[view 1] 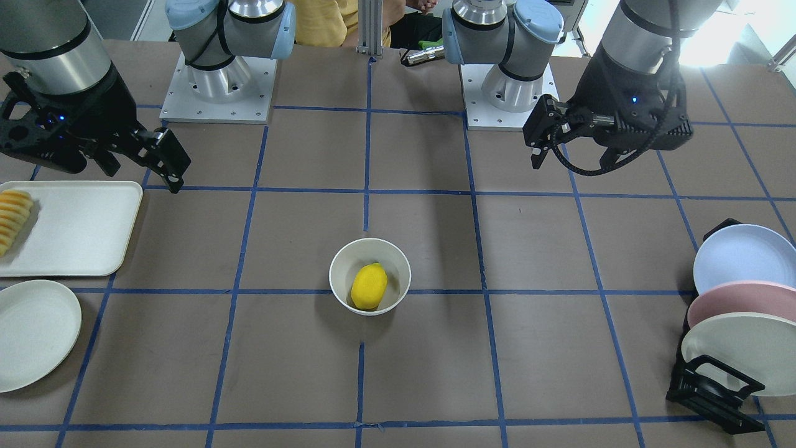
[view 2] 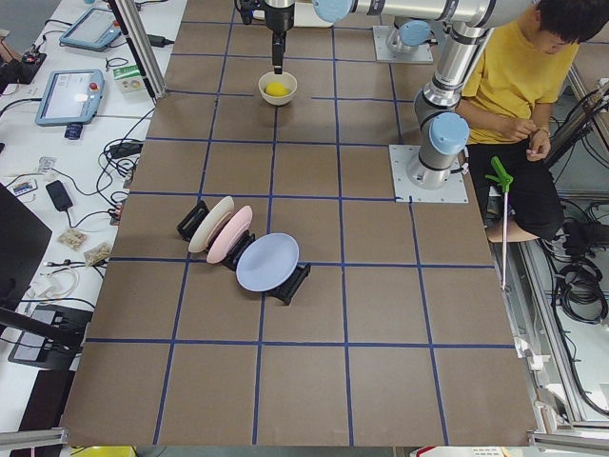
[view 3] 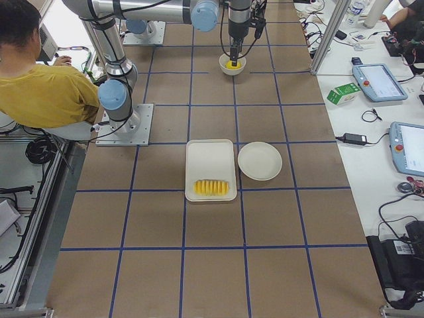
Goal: Place bowl and put lemon in it
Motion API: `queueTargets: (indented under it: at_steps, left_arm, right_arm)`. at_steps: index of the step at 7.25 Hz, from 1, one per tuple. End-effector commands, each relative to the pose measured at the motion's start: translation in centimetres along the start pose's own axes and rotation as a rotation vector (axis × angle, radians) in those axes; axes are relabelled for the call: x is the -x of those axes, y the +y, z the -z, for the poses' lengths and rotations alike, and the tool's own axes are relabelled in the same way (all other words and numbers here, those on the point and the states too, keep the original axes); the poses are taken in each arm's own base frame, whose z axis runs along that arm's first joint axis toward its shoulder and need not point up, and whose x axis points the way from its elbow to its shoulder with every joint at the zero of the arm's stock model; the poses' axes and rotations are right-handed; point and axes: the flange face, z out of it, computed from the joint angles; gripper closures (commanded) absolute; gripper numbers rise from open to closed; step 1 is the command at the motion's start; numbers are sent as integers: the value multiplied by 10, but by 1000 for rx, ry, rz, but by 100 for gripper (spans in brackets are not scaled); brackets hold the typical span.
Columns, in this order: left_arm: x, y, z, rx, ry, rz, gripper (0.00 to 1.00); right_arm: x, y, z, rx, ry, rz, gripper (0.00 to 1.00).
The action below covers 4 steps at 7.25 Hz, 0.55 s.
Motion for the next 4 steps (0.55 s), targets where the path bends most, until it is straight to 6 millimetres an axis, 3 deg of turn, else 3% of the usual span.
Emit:
queueTargets:
  at_steps: [1,2,4]
  left_arm:
    - [-2,1,-2,5,2,-3,0]
    - [-2,0,-3,6,3,-2,0]
    - [-2,1,-3,7,2,-2,0]
  right_arm:
    - [5,12,2,34,-15,17,0]
    - [17,17,0,43,-33,40,0]
    - [19,16,-4,43,-32,43,0]
